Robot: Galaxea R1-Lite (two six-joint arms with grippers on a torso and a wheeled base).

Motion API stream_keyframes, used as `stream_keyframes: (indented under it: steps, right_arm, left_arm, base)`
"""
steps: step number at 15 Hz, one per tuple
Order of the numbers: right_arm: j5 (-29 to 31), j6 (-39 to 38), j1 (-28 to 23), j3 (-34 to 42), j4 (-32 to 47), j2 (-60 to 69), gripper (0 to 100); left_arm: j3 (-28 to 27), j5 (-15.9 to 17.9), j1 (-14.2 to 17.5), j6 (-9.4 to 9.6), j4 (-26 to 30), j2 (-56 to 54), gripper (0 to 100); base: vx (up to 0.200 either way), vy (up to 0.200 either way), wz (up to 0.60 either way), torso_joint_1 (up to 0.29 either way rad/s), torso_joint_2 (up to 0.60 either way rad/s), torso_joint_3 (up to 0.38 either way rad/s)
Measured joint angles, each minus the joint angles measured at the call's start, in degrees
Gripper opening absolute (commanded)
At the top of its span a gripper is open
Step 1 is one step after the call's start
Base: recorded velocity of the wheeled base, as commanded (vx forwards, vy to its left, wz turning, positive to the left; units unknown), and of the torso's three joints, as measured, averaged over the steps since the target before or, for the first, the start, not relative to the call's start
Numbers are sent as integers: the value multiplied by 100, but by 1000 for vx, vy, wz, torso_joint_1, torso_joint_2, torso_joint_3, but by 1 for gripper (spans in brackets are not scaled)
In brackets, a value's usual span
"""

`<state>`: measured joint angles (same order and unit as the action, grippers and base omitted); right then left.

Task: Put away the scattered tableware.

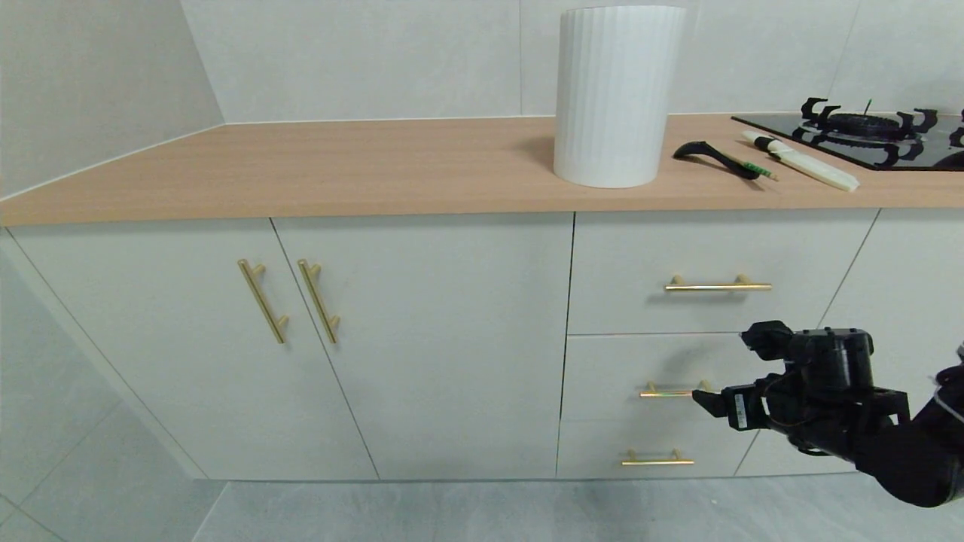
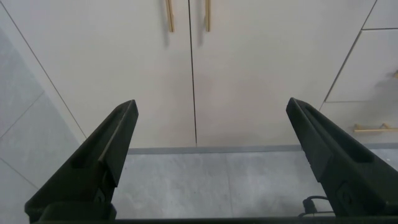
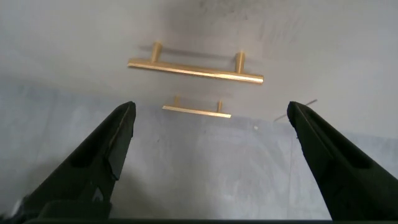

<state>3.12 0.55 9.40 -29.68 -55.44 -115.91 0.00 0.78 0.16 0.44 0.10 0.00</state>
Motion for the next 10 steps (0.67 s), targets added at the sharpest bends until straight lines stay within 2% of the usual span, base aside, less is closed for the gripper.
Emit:
stream_keyframes:
  steps: [2, 10]
  right_arm:
    - [185, -123, 13, 30, -546, -413, 100]
    - [558, -460, 24, -377, -1408, -1518, 100]
  left_arm:
    - [0, 0, 0, 0, 0, 0, 100]
    - [0, -2, 0, 0, 0, 0, 100]
  base:
    - [0, 0, 0, 0, 0, 0]
    - [0, 0, 0, 0, 0, 0]
